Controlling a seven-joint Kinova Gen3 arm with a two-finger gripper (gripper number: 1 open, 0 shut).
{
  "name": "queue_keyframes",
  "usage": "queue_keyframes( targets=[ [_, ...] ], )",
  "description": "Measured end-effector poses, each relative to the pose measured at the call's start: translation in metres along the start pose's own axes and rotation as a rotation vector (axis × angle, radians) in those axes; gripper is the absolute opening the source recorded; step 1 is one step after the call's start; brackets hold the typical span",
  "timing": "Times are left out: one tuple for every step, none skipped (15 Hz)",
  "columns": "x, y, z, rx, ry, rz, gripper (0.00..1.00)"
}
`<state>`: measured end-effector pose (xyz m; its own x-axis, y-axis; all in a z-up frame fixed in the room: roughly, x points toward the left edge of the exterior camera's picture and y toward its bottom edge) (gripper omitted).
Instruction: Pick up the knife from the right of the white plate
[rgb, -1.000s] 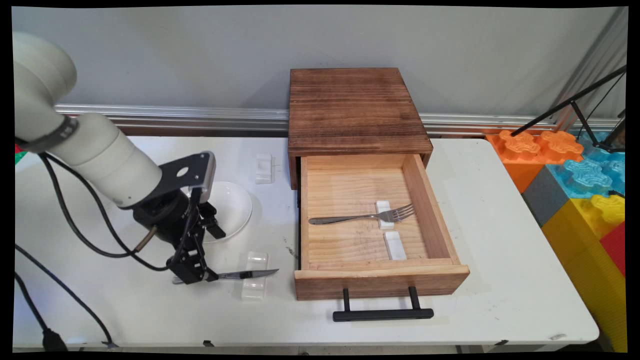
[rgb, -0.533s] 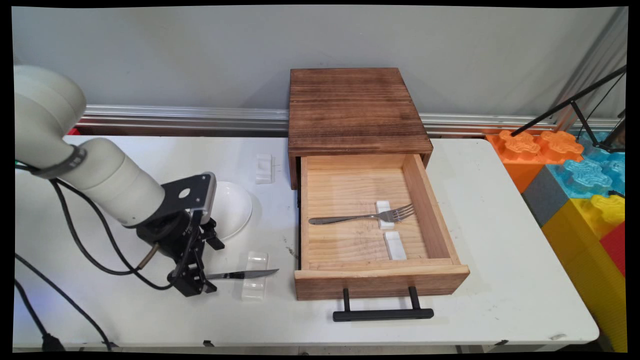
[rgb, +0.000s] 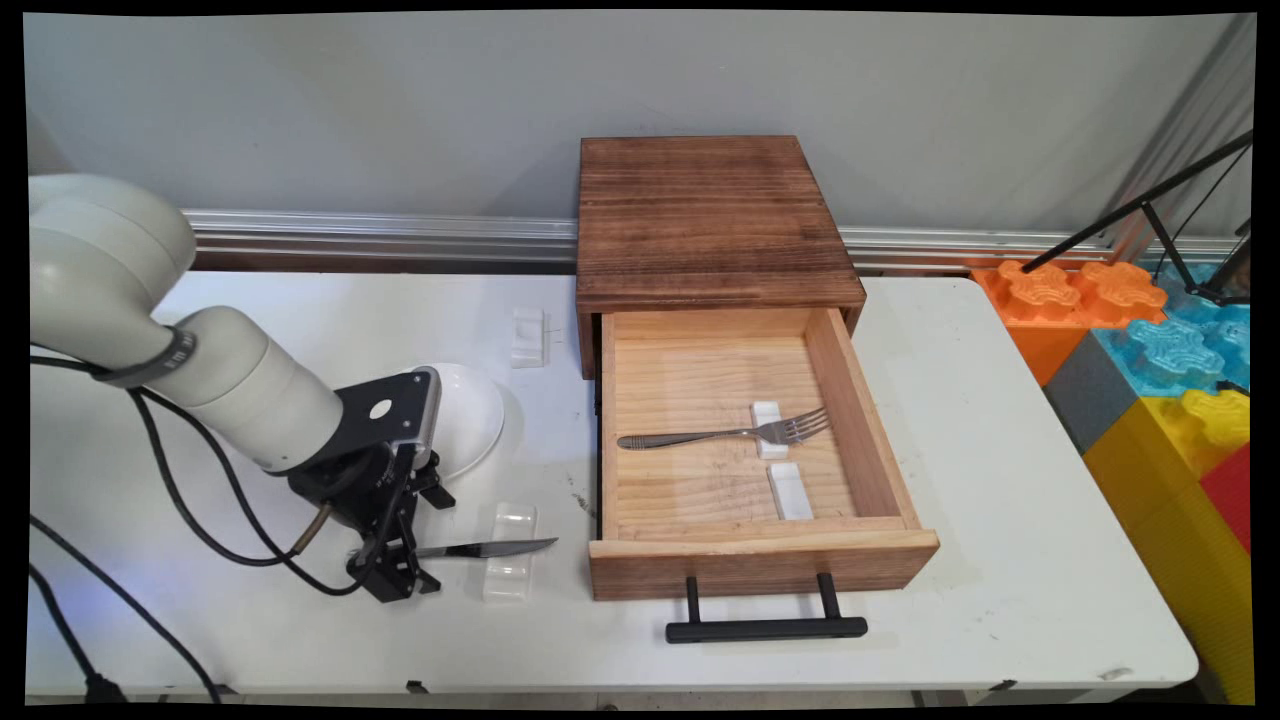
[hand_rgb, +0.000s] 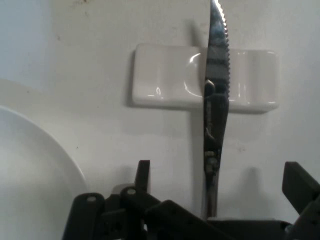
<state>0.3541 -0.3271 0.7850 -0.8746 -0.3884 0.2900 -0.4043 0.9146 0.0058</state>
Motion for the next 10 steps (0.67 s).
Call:
queue_keyframes(
  targets=[
    [0.0,0.0,0.002,0.002,0.0,0.002,1.0],
    [-0.001,-0.001,0.004,0.004,0.0,0.003,1.0],
    [-0.001,-0.001,0.006,0.005,0.0,0.005,1.0],
    [-0.002,-0.002,0.007,0.007,0.0,0.006,1.0],
    [-0.002,-0.002,0.008,0.008,-0.001,0.007,1.0],
    [-0.003,-0.003,0.009,0.009,-0.001,0.009,1.0],
    [-0.003,-0.003,0.01,0.011,-0.001,0.01,1.0],
    [-0.004,-0.004,0.011,0.012,-0.002,0.012,1.0],
    [-0.005,-0.004,0.012,0.013,-0.003,0.013,1.0],
    [-0.005,-0.005,0.012,0.013,-0.003,0.014,1.0]
  ],
)
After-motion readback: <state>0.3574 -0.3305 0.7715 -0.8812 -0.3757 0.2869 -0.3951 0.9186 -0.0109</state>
